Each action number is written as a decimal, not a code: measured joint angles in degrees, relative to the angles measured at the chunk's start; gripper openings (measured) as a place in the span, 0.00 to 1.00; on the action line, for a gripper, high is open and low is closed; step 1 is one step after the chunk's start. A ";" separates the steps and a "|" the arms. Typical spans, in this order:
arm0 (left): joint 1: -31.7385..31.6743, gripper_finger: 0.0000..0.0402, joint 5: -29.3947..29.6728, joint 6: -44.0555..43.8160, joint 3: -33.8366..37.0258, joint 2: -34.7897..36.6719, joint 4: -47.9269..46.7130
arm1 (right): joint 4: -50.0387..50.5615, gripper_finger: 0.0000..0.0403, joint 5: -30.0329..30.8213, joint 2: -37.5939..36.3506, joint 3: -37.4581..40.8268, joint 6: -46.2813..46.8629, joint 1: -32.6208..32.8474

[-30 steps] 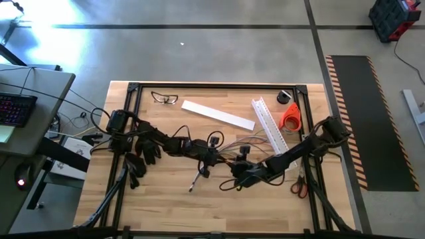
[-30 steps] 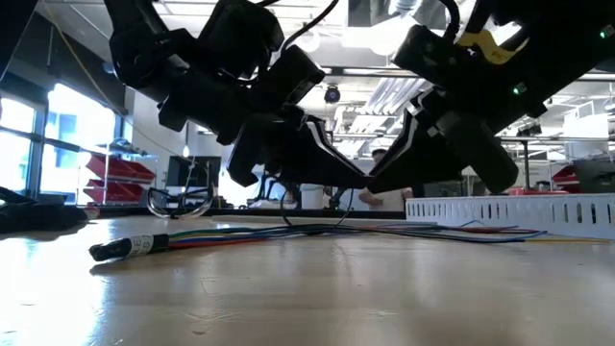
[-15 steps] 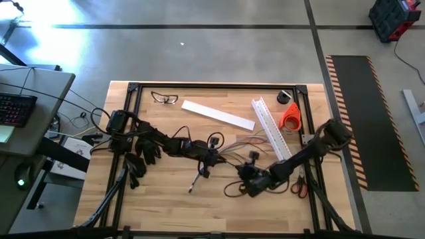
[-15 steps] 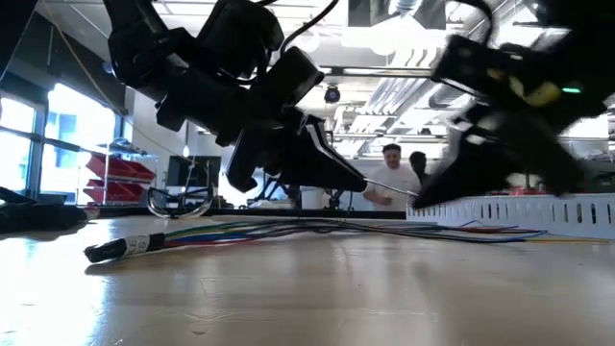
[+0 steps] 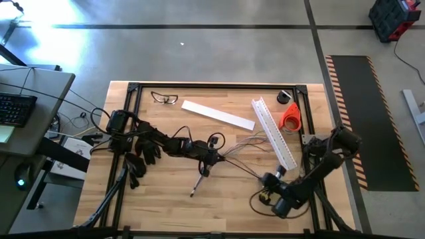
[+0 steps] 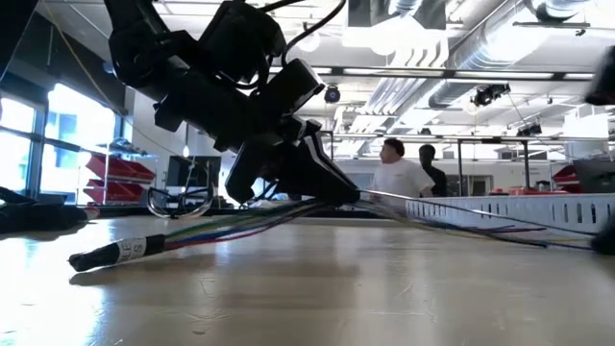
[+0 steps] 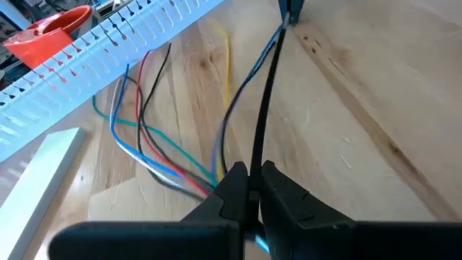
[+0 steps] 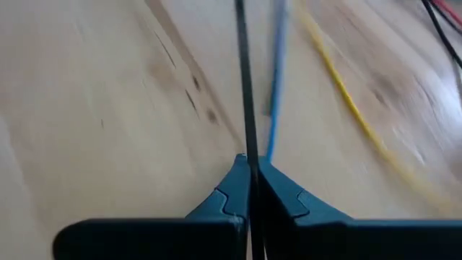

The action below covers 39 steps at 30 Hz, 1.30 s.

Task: Ziptie cables
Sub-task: Wrap the cables using a zip tie

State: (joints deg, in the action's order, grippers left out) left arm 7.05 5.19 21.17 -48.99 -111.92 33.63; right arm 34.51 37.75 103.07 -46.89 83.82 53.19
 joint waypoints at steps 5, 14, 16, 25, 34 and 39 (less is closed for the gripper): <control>-0.10 0.02 -0.13 0.00 -0.04 0.00 -0.56 | 5.38 0.00 -4.05 -0.20 -0.12 10.01 4.64; -0.35 0.02 0.09 -0.04 0.00 -0.11 -0.87 | 8.15 0.00 -10.80 -3.03 -0.02 11.70 6.62; -0.36 0.02 0.42 -0.29 0.08 -0.09 -1.05 | 8.13 0.00 -14.12 -4.44 0.04 7.32 5.77; -0.39 0.02 0.25 -1.18 0.11 -0.09 -0.90 | 7.19 0.28 -30.49 -13.37 0.37 -16.59 -1.71; -0.35 0.02 0.00 -1.57 0.11 -0.09 -0.84 | -14.22 0.50 -6.80 -20.91 0.20 -46.92 -7.66; -0.33 0.02 -0.02 -1.64 0.11 -0.09 -0.74 | -22.32 0.51 -0.70 -14.41 0.20 -56.66 -14.93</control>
State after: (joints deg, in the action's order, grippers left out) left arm 6.72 5.17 19.53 -48.88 -112.01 32.88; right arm 12.19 37.05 88.66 -46.70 27.16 38.26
